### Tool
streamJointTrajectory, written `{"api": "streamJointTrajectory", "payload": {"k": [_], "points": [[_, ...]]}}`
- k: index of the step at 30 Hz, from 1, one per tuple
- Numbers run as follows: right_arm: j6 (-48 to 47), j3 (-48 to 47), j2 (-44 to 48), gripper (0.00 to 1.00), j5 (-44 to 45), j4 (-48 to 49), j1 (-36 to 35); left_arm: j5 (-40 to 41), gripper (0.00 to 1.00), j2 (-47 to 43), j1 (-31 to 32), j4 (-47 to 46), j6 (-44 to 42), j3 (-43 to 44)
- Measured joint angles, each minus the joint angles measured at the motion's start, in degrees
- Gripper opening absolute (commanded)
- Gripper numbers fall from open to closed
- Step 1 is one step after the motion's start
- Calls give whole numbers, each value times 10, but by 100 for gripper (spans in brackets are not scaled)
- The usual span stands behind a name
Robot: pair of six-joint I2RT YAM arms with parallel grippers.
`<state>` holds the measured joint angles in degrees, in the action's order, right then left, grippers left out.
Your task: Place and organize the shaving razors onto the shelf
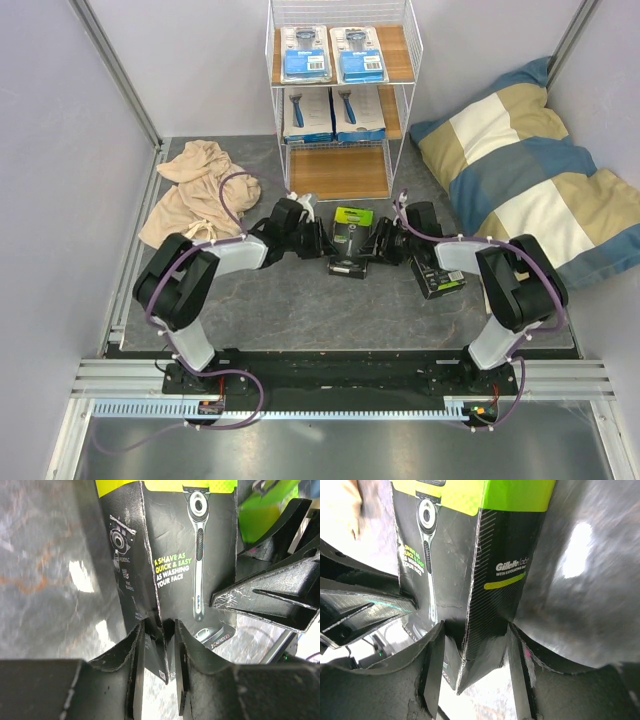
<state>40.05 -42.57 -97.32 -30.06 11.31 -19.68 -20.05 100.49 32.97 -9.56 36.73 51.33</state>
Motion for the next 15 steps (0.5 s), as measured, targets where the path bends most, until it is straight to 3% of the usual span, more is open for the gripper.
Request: {"api": "streamJointTrajectory", "payload": {"k": [8, 15], "points": [[-2, 40, 66, 45, 7, -61, -52, 6, 22, -84, 33, 21, 11, -83], [-10, 83, 146, 45, 6, -141, -103, 51, 22, -172, 116, 68, 38, -143]]}}
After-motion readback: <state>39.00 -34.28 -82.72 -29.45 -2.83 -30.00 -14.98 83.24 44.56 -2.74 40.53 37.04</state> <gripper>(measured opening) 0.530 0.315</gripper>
